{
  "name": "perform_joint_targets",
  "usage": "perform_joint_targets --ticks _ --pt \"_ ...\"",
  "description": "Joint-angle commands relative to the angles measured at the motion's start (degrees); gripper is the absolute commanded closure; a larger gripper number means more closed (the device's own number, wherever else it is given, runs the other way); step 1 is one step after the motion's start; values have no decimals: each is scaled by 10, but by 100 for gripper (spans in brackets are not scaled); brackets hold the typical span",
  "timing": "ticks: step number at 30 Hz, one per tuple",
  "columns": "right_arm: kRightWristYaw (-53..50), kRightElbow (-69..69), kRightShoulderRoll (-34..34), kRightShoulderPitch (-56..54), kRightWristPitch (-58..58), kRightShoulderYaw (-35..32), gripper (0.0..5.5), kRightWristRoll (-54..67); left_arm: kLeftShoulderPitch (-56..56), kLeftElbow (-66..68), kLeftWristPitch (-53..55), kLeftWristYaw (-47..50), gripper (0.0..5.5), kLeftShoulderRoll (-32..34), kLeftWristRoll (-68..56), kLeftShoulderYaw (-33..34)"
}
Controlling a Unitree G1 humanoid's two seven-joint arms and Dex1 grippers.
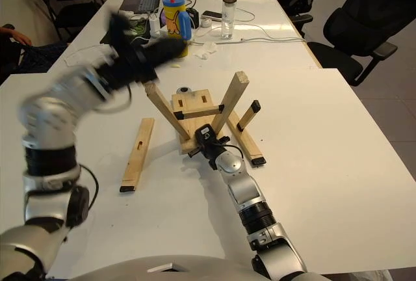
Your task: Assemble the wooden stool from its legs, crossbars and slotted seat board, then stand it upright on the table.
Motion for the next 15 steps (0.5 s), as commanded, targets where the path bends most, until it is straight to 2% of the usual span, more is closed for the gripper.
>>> perform_joint_targets --ticks 1,5,8,11,15 --pt "6 93 -6 20 58 10 550 -13 58 73 -59 57 435 -35 142 -78" --pt "11 117 -4 9 38 8 550 -8 -56 36 -149 83 489 -75 124 18" --pt "7 120 4 0 8 5 550 -5 -64 -20 -204 122 543 -77 157 60" --pt "-2 103 8 -2 10 4 550 -9 19 -83 -223 185 548 -67 234 78" --pt "-17 -21 -6 30 62 -5 550 -13 164 -151 -203 212 548 -63 284 79"
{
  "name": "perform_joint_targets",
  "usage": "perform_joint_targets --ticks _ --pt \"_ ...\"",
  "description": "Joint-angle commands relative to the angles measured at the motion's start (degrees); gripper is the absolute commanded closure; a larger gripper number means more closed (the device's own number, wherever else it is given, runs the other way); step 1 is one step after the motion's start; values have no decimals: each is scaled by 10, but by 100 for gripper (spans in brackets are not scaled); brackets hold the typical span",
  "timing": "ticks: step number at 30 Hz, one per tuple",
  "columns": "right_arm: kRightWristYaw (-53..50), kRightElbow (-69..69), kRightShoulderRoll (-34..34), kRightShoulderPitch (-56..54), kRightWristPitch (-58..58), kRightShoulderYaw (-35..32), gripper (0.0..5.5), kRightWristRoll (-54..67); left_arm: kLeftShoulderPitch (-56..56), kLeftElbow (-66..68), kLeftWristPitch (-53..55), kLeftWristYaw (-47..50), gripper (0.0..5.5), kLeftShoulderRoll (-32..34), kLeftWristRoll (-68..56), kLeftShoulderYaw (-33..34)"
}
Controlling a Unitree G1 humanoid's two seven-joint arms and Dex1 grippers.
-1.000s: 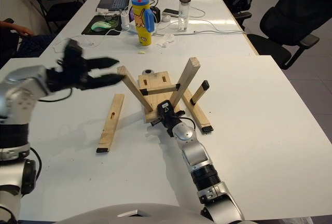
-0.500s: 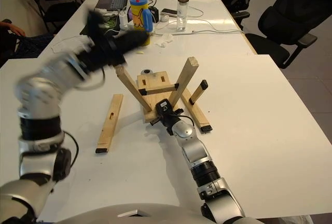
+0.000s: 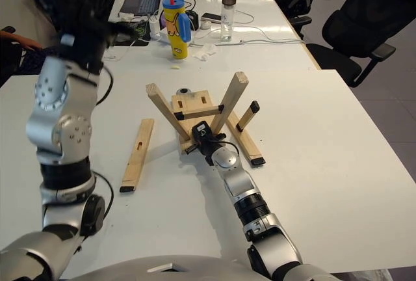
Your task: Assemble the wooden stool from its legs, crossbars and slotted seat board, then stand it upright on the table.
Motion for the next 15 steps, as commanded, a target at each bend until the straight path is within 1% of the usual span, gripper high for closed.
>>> perform_joint_targets --ticks 1,3,6,11,13,15 --pt "-8 -102 -19 68 100 -3 550 -10 156 -57 30 21 548 6 45 1" --pt "-2 -143 -19 72 113 5 550 -7 201 -60 41 16 548 0 49 -10" --pt "8 -162 -5 49 118 28 550 -8 245 -56 60 17 548 -20 47 -27" --pt "5 -130 25 5 102 55 550 -14 274 -57 90 22 548 -42 47 -46" --pt "2 -119 35 -6 124 67 550 -22 275 -57 100 21 548 -44 50 -51" --pt "-7 -124 44 -7 150 64 550 -24 271 -62 107 21 548 -45 53 -54"
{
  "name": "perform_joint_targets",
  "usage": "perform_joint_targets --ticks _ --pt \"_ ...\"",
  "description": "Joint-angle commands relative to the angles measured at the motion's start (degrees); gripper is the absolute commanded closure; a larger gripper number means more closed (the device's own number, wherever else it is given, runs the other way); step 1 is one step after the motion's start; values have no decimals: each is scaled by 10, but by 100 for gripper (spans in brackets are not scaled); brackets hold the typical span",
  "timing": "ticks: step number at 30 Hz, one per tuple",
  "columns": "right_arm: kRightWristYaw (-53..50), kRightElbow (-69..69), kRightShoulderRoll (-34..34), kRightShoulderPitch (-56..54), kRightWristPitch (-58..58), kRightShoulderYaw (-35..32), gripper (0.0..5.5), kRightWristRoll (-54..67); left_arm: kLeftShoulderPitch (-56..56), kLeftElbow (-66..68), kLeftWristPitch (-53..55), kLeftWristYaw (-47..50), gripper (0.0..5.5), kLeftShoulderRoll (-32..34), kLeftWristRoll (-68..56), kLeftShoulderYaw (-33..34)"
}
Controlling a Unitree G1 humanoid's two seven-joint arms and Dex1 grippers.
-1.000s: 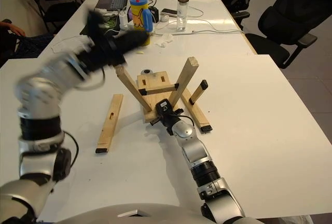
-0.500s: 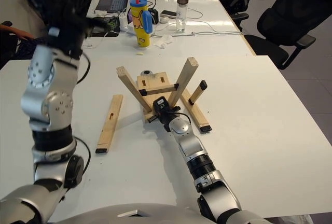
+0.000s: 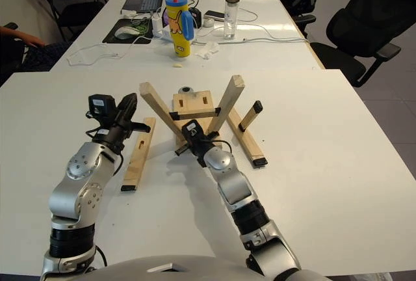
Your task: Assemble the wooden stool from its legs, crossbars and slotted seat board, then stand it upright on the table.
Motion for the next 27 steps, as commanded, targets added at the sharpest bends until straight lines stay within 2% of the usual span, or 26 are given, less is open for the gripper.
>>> perform_joint_targets --ticks 1,3,7,11,14,16,19,21,24,27 --pt "-13 -7 22 -9 55 5 550 -6 -2 -10 21 3 548 -4 11 -7" --pt "-21 -35 27 -6 82 -6 550 -4 -7 -16 29 8 548 -9 15 -10" --pt "20 -159 -23 43 123 -5 550 13 4 -34 34 16 548 -12 24 -10" --pt "92 -363 -71 152 113 -62 550 115 35 -52 35 34 548 -15 38 6" --pt "120 -431 -106 227 79 -110 550 159 41 -66 22 53 548 -23 49 27" --pt "95 -452 -106 257 24 -164 550 159 36 -74 13 66 548 -27 59 37" --pt "3 -460 -83 234 -27 -249 550 130 24 -82 -2 82 548 -32 75 50" --pt "-47 -444 -83 196 -37 -277 550 101 16 -81 -10 86 548 -32 83 53" --pt "-89 -395 -77 124 -20 -283 550 86 8 -74 -17 84 548 -36 90 47" --pt "-86 -351 -51 72 23 -235 550 102 -11 -58 -24 55 548 -35 90 12"
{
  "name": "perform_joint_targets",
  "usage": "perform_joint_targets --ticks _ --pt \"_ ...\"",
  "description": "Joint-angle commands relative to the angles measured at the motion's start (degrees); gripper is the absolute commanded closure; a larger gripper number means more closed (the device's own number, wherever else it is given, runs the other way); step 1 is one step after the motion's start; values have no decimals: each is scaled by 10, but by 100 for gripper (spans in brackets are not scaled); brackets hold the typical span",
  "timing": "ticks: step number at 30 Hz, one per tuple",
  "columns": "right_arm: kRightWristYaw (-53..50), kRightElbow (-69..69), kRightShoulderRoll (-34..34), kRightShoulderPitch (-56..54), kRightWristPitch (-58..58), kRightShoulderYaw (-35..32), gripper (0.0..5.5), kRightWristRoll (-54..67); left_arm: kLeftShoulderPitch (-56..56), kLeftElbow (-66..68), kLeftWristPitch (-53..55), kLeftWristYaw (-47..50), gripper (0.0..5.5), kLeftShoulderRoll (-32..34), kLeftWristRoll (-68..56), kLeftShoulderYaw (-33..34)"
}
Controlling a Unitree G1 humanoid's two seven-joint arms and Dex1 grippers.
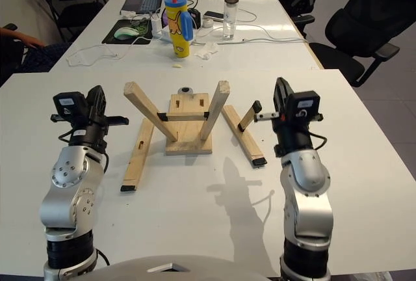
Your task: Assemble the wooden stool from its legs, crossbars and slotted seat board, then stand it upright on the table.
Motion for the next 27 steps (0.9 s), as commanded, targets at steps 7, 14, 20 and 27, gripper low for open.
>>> perform_joint_targets --ticks 7,14,20,27 --pt "68 87 24 -65 108 203 550 15 -51 50 22 -69 548 16 39 -104" --pt "66 126 -39 -58 112 140 550 -3 -12 90 35 -57 548 21 17 2" --pt "92 206 -49 -144 47 111 550 14 -109 262 8 -213 548 167 -35 81" --pt "208 296 -74 -207 -46 122 550 49 -83 315 37 -596 548 392 -69 -38"
